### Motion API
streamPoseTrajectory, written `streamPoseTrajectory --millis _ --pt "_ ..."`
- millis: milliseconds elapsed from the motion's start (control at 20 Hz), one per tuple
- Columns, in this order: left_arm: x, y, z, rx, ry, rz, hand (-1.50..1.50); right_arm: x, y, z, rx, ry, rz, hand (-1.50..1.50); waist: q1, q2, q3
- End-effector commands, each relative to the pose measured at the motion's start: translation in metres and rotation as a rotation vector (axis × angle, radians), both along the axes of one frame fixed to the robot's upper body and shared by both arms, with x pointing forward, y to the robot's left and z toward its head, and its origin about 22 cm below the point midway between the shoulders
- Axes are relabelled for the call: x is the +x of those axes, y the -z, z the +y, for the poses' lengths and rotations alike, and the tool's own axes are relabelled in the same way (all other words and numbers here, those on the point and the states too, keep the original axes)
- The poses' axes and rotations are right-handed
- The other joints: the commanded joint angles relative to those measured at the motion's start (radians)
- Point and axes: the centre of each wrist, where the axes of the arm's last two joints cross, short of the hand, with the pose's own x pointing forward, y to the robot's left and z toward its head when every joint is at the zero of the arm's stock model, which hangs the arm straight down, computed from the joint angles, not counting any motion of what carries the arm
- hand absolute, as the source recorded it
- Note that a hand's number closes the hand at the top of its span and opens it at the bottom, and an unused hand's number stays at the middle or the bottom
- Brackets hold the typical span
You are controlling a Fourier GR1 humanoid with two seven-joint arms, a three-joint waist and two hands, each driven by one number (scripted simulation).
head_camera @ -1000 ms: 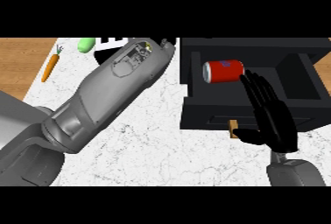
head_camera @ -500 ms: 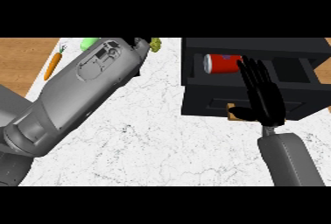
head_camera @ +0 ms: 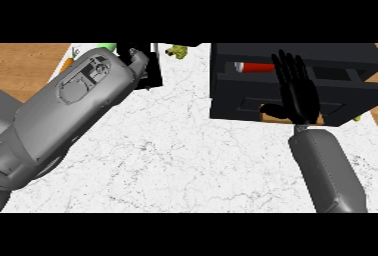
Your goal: Pick up the can, place it into the drawer and close the drawer
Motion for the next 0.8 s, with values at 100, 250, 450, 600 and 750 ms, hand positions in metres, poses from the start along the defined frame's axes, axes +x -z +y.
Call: streamPoseTrajectory --millis 100,250,450,600,750 --pt "-0.01 0.009 0.028 0.002 0.005 0.02 -1.5 0.024 0.013 0.004 0.028 0.049 -0.006 -1.5 0.005 0.028 0.024" --pt "-0.017 0.015 0.033 0.013 -0.006 0.028 -1.5 0.045 -0.005 0.014 0.025 0.055 -0.006 -1.5 0.008 0.028 0.024" --pt "-0.026 0.015 0.035 0.018 -0.002 0.026 -1.5 0.051 -0.001 0.02 0.022 0.076 -0.047 -1.5 0.01 0.03 0.024" --pt "-0.03 0.04 0.053 0.015 0.014 0.03 -1.5 0.063 -0.017 0.027 0.012 0.095 -0.053 -1.5 0.029 0.041 0.023" --pt "-0.036 0.032 0.041 0.02 0.023 0.013 -1.5 0.072 -0.03 0.025 0.001 0.085 -0.054 -1.5 0.032 0.04 0.024"
